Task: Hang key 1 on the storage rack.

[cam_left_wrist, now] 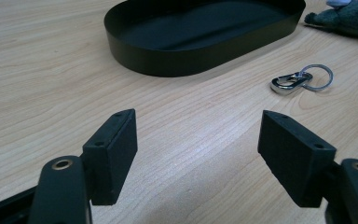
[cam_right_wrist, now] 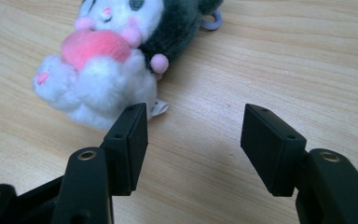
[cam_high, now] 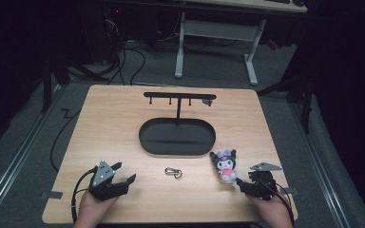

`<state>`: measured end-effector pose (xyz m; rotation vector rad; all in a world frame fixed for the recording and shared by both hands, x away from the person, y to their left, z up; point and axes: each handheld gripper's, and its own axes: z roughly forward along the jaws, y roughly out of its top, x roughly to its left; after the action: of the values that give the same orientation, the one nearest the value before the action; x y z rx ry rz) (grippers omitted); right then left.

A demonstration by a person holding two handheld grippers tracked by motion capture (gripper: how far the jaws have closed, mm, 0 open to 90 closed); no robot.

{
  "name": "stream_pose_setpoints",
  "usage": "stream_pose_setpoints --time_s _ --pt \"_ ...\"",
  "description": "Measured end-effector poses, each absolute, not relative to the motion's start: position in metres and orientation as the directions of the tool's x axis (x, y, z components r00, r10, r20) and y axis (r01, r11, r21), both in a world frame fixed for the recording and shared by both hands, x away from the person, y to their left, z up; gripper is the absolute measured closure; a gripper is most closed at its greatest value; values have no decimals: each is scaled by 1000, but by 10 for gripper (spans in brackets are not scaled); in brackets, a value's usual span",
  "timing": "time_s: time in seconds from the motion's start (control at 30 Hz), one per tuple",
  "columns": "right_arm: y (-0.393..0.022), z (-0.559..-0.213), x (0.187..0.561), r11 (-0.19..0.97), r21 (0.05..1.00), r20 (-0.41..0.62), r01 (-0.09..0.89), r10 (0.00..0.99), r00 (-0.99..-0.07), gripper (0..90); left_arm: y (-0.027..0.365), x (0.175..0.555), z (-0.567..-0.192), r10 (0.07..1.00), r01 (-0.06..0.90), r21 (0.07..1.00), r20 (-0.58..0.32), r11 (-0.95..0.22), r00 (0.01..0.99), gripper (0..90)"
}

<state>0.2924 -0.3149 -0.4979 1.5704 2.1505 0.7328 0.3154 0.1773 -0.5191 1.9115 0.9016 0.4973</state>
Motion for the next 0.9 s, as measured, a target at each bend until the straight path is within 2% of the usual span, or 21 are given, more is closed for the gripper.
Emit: stream_pose_setpoints --time_s 0.27,0.57,0.8,0.9 --pt "-310 -490 292 283 547 4 788 940 -341 402 179 313 -519 758 383 875 -29 -295 652 289" --pt "-306 -479 296 338 399 20 853 926 -376 383 180 312 -520 751 384 873 -31 -301 660 289" --pt "-301 -474 298 370 339 24 865 916 -401 379 179 313 -521 743 383 871 -30 -309 669 289" --pt "-297 -474 300 396 284 32 873 906 -421 372 179 313 -521 742 383 871 -32 -308 670 289"
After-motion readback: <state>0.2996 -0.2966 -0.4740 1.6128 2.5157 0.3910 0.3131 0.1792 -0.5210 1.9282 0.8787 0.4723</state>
